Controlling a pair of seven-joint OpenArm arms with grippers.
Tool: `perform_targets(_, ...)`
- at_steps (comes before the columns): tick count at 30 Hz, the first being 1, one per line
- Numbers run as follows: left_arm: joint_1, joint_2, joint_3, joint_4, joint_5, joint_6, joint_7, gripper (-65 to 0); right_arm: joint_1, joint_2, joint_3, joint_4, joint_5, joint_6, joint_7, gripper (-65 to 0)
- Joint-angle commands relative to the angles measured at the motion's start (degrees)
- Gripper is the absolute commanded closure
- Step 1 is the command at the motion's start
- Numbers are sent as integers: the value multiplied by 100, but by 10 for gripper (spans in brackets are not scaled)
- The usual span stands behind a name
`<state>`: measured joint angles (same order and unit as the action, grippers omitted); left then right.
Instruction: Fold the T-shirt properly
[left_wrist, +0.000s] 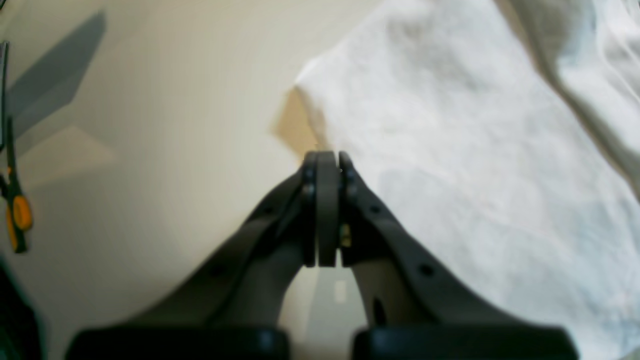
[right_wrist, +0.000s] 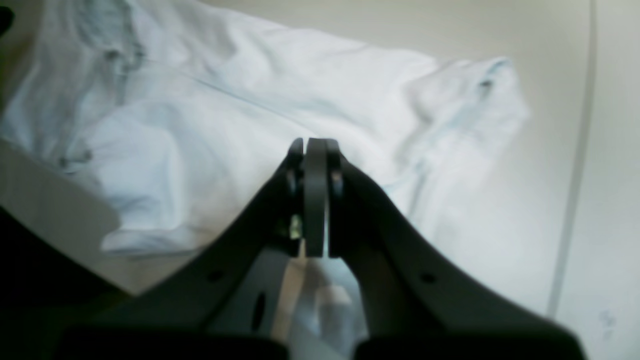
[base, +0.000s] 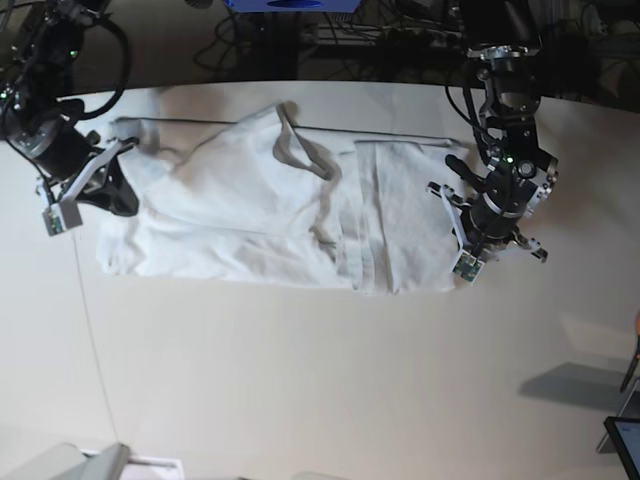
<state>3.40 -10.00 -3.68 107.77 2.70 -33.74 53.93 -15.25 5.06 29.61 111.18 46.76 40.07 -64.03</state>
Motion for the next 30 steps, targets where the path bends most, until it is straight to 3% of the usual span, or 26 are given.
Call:
perform_targets(1, -1, -51, -225, 120, 33, 20, -61, 0, 17, 87, 68, 52, 5, -7, 122, -3)
perform_targets(6, 236, -59, -1298, 76, -37, -7, 334, 0, 70, 193, 156, -221, -944, -7, 394, -25)
perform_targets(8, 412, -95, -1649, 85, -37, -7, 325, 0, 219, 298, 349, -335, -1032, -7, 262, -104)
perform_targets(12, 570, -112, -2098, -73, -37, -86, 325, 0, 483, 316, 859, -652, -1015, -7, -19, -347)
perform_targets(15, 561, -112, -2344, -390, -37, -626, 334, 0, 729, 316, 1132, -1144, -848, -7, -388, -492)
perform_targets(16, 552, -112, -2441, -530, -37, -626, 334, 0, 826, 316, 1202, -1372, -725, -7, -520, -525)
perform_targets(20, 456, -112, -2748, -926, -459, -626, 343, 0, 984, 351, 1360, -1997, -496, -7, -731, -554)
perform_targets(30, 429, -789, -2871, -1814, -2850, -626, 431, 0, 1309, 562, 1334, -2867, -487, -7, -793, -554)
